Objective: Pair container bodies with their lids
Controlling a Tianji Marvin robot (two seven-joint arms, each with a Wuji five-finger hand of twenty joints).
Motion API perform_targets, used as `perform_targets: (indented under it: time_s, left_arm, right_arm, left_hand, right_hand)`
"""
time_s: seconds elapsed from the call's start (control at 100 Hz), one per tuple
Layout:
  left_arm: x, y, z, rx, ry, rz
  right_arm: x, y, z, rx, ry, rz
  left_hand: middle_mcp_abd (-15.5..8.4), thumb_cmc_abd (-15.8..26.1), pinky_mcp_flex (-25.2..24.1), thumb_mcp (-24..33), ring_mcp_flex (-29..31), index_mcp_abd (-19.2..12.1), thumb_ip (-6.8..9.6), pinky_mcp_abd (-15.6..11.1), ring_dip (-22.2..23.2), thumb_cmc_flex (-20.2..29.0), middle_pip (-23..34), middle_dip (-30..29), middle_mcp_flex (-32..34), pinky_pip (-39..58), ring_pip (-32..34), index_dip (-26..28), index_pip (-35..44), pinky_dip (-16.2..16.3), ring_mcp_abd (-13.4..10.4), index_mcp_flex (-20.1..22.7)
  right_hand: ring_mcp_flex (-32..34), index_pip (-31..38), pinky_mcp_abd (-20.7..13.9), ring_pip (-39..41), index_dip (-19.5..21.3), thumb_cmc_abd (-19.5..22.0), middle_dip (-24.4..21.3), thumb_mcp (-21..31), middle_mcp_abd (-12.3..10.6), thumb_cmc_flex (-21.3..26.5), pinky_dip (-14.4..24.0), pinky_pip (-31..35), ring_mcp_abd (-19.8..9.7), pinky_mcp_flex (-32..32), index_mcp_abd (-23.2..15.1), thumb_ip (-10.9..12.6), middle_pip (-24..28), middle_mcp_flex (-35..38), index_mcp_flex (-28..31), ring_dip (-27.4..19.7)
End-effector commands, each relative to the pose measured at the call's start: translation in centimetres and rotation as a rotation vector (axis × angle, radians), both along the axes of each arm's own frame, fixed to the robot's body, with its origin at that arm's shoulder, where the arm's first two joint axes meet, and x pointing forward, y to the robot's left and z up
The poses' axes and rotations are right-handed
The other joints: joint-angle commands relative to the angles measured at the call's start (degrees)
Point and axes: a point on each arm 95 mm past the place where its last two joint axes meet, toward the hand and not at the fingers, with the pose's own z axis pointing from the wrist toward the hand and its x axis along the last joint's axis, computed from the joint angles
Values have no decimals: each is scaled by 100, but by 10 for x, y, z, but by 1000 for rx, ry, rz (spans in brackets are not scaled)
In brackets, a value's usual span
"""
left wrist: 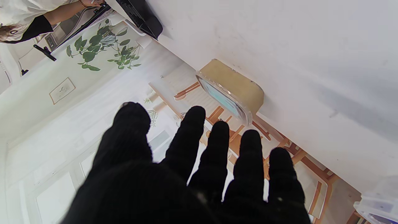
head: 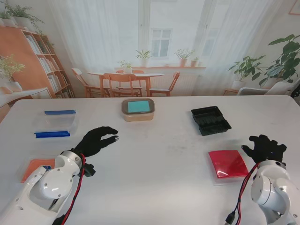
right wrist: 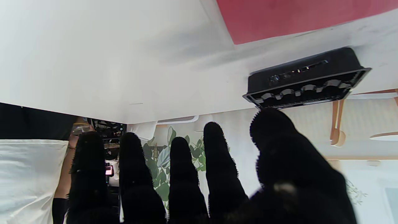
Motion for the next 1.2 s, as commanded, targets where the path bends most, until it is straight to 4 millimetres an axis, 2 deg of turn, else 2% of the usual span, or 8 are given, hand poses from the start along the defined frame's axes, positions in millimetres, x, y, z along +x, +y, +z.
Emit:
perform_targets:
  time_s: [0.0, 0.24, 0.53, 0.65, 0.76, 0.92, 1.03, 1.19]
  left_arm:
    - [-1, -4, -1, 1, 8, -6]
    - [0, -8, 0, 10, 12, -12]
    - [1, -8, 1, 19, 13, -10]
    - [1, -7, 1, 19, 13, -12]
    - [1, -7, 1, 19, 13, -12]
    - [0, -5, 1, 19, 10, -10]
    - [-1, -4, 1, 20, 8, -8]
    - [-2, -3, 1, 19, 9, -6]
  right_arm:
    - [2, -7, -6, 26, 21, -34]
    - [15, -13, -15, 164, 21, -127]
    - [23, -4, -22, 222, 128, -143]
    - [25, 0, -24, 231, 178, -141]
    - [28, 3, -26, 233, 208, -145]
    - [32, 6, -29, 233, 239, -145]
    - [34, 8, -30, 228, 257, -142]
    - [36, 13, -33, 230, 289, -144]
  left_hand:
    - [-111, 119, -86, -122, -154, -143, -107, -23, -36, -159, -110, -77, -111, 68, -156, -55, -78, -34, -102, -71]
    - [-109, 117, -88, -122, -151, -145, -108, -23, -37, -160, -110, -77, -106, 59, -159, -55, -78, -34, -97, -71]
    - [-119, 115, -89, -124, -157, -141, -108, -23, -36, -163, -110, -76, -109, 55, -161, -56, -80, -26, -104, -77]
    - [-117, 111, -89, -123, -156, -152, -108, -23, -37, -162, -111, -77, -110, 52, -161, -55, -78, -25, -101, -72]
    - [-126, 120, -88, -124, -154, -150, -109, -25, -36, -168, -107, -74, -106, 49, -160, -55, -78, -24, -103, -75]
    - [-117, 118, -89, -122, -156, -142, -108, -20, -37, -162, -110, -76, -110, 45, -164, -55, -77, -22, -105, -76]
    - [-117, 114, -90, -123, -152, -146, -108, -18, -37, -165, -108, -75, -103, 44, -163, -54, -76, -19, -107, -74]
    - [-118, 113, -88, -125, -151, -140, -109, -16, -37, -166, -109, -75, -104, 45, -163, -52, -73, -15, -104, -67]
  right_hand:
    - [-111, -81, 210, -67, -18, 182, -99, -105, 13, -15, 25, -129, 188, 55, -123, 6, -51, 8, -242, -52]
    - [258, -111, 451, 181, -68, 318, -107, -264, 122, -67, 35, 167, 400, 573, -259, -18, 20, 158, -325, 9]
    - [578, -31, 585, 526, -59, 354, -13, -370, 158, -102, 71, 661, 415, 1088, -277, -16, -9, 330, -269, 168]
    - [668, 6, 574, 708, -26, 348, 58, -363, 194, -122, 69, 843, 401, 1307, -320, -5, -38, 246, -270, 269]
    - [705, 27, 575, 884, 42, 290, 186, -342, 312, -188, 65, 1012, 228, 1502, -396, 0, 15, 65, -381, 365]
    - [771, -43, 546, 1080, 171, 79, 311, -61, 320, -354, 30, 1153, 257, 1734, -557, 18, 245, -326, -647, 431]
    - [914, -82, 515, 1187, 184, -6, 331, 21, 326, -300, 54, 1261, 302, 1956, -597, 27, 298, -416, -751, 464]
    - [1263, -16, 354, 1701, 351, -65, 420, 117, 409, -228, 129, 1596, 422, 2526, -532, 30, 660, -683, -881, 651]
